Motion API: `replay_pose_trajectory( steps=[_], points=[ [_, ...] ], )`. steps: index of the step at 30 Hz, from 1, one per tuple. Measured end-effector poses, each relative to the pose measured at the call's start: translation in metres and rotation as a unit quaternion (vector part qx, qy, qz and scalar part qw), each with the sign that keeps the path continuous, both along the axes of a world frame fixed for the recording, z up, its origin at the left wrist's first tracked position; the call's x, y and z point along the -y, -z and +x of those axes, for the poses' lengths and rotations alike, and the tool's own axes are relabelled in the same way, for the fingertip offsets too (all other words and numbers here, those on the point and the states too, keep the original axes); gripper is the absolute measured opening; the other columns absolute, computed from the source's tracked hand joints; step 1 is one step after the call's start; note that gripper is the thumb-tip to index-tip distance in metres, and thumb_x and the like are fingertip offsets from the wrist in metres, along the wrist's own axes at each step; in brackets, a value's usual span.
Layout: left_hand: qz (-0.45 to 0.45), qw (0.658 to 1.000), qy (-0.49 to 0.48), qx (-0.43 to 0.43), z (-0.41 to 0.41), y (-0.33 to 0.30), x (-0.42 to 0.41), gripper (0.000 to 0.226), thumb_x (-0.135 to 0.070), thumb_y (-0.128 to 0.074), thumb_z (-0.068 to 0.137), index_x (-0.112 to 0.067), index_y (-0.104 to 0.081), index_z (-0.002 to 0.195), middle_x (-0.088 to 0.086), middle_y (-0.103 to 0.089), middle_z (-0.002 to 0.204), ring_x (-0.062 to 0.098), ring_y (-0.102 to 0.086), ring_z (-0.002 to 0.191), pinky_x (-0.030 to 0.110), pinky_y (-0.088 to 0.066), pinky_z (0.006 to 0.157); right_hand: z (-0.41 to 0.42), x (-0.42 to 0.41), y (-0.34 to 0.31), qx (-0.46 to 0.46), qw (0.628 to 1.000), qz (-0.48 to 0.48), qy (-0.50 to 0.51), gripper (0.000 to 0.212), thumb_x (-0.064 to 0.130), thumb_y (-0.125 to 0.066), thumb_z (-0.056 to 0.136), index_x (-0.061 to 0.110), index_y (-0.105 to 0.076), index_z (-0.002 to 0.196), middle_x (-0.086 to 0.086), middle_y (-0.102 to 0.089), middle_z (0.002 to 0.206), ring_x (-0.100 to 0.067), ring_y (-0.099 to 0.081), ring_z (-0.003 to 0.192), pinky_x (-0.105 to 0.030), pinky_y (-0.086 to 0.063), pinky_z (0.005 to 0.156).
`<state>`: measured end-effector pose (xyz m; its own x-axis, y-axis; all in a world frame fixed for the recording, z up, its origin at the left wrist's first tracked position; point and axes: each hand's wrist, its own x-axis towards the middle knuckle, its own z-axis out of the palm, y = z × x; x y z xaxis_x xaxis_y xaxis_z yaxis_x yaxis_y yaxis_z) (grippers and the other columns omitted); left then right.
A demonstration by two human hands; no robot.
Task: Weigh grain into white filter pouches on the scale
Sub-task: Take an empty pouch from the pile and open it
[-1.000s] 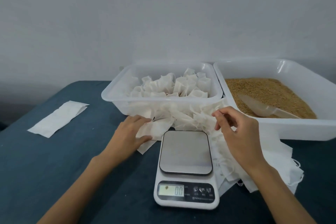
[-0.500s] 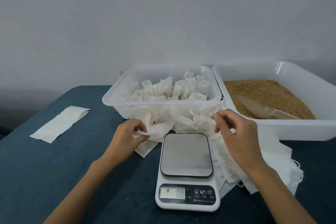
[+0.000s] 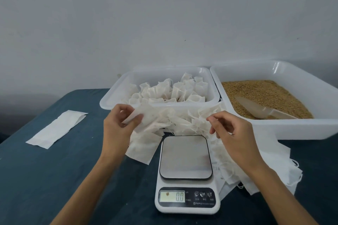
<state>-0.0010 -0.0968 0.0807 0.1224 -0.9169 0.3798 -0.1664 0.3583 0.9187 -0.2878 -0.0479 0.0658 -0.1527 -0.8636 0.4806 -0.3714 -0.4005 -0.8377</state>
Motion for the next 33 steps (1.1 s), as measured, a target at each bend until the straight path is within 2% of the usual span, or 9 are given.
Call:
replay_pose_trajectory(
  steps=[3, 6, 8, 11, 16, 21, 24, 28, 33],
  points=[
    [0.063, 0.985, 0.089, -0.136, -0.028, -0.011, -0.004, 0.028, -0.011, -0.082, 0.085, -0.028, -0.067, 0.102, 0.005, -0.078, 0.092, 0.02, -0.07, 0.079, 0.035, -0.057, 0.073, 0.001, -0.001, -0.001, 0.067, 0.994, 0.037, -0.072, 0.02, 0.036, -0.066, 0.091, 0.02, -0.076, 0.097, -0.001, -0.071, 0.075, -0.007, -0.061, 0.06, -0.019, -0.049, 0.06],
    [0.102, 0.939, 0.184, -0.272, -0.058, -0.015, -0.004, 0.038, -0.009, -0.082, 0.083, -0.019, -0.065, 0.115, 0.011, -0.078, 0.098, 0.02, -0.075, 0.084, 0.031, -0.062, 0.075, 0.003, 0.0, -0.002, 0.112, 0.982, 0.085, -0.125, 0.031, 0.04, -0.069, 0.085, 0.017, -0.076, 0.106, -0.005, -0.074, 0.084, -0.013, -0.059, 0.061, -0.024, -0.05, 0.061],
    [0.128, 0.916, 0.215, -0.314, -0.077, -0.014, -0.003, 0.041, -0.011, -0.075, 0.083, -0.015, -0.063, 0.122, 0.012, -0.077, 0.104, 0.02, -0.075, 0.088, 0.031, -0.063, 0.076, 0.005, 0.0, -0.004, 0.14, 0.971, 0.115, -0.159, 0.04, 0.043, -0.07, 0.082, 0.015, -0.075, 0.111, -0.006, -0.075, 0.09, -0.016, -0.059, 0.063, -0.028, -0.051, 0.062],
    [0.145, 0.925, 0.206, -0.286, -0.099, -0.006, -0.003, 0.041, -0.01, -0.074, 0.086, -0.01, -0.062, 0.125, 0.014, -0.077, 0.106, 0.023, -0.075, 0.087, 0.031, -0.062, 0.071, 0.004, 0.0, -0.007, 0.183, 0.956, 0.122, -0.194, 0.027, 0.033, -0.069, 0.087, 0.01, -0.075, 0.1, -0.011, -0.067, 0.077, -0.019, -0.058, 0.063, -0.03, -0.051, 0.061],
    [0.142, 0.948, 0.175, -0.223, -0.105, 0.01, -0.003, 0.031, 0.0, -0.07, 0.095, -0.008, -0.063, 0.124, 0.016, -0.078, 0.108, 0.03, -0.076, 0.094, 0.033, -0.062, 0.075, -0.003, 0.003, -0.004, 0.222, 0.958, 0.114, -0.145, 0.017, 0.01, -0.068, 0.093, -0.008, -0.069, 0.094, -0.011, -0.062, 0.068, -0.017, -0.053, 0.055, -0.025, -0.048, 0.057],
    [0.012, 0.999, 0.044, -0.015, -0.104, 0.019, -0.011, 0.039, -0.003, -0.079, 0.088, -0.027, -0.063, 0.114, -0.005, -0.068, 0.106, 0.014, -0.065, 0.094, 0.017, -0.054, 0.077, -0.006, 0.006, 0.001, 0.195, 0.971, 0.097, -0.099, 0.027, 0.017, -0.071, 0.091, -0.006, -0.063, 0.081, -0.006, -0.06, 0.06, -0.017, -0.052, 0.051, -0.025, -0.046, 0.055],
    [-0.058, 0.993, 0.101, 0.013, -0.104, 0.019, -0.016, 0.023, -0.01, -0.08, 0.089, -0.025, -0.068, 0.101, -0.007, -0.067, 0.093, 0.012, -0.062, 0.085, 0.021, -0.052, 0.079, -0.004, 0.007, 0.005, 0.157, 0.977, 0.104, -0.098, 0.036, 0.032, -0.075, 0.087, 0.007, -0.059, 0.068, -0.004, -0.056, 0.054, -0.019, -0.051, 0.051, -0.024, -0.045, 0.055],
    [-0.028, 0.975, 0.219, 0.025, -0.111, 0.019, -0.023, 0.01, -0.012, -0.081, 0.09, -0.016, -0.072, 0.09, -0.001, -0.072, 0.085, 0.015, -0.068, 0.081, 0.023, -0.054, 0.078, -0.002, 0.007, 0.009, 0.127, 0.979, 0.11, -0.114, 0.037, 0.041, -0.075, 0.085, 0.014, -0.058, 0.065, -0.004, -0.053, 0.056, -0.021, -0.049, 0.053, -0.027, -0.043, 0.056],
    [-0.012, 0.978, 0.203, 0.046, -0.109, 0.023, -0.021, 0.013, -0.022, -0.083, 0.088, -0.018, -0.071, 0.088, -0.002, -0.072, 0.085, 0.016, -0.069, 0.081, 0.025, -0.056, 0.079, 0.001, 0.005, 0.005, 0.154, 0.969, 0.101, -0.166, 0.022, 0.017, -0.064, 0.096, -0.001, -0.07, 0.083, -0.013, -0.057, 0.067, -0.019, -0.053, 0.06, -0.028, -0.05, 0.065]
  ],
)
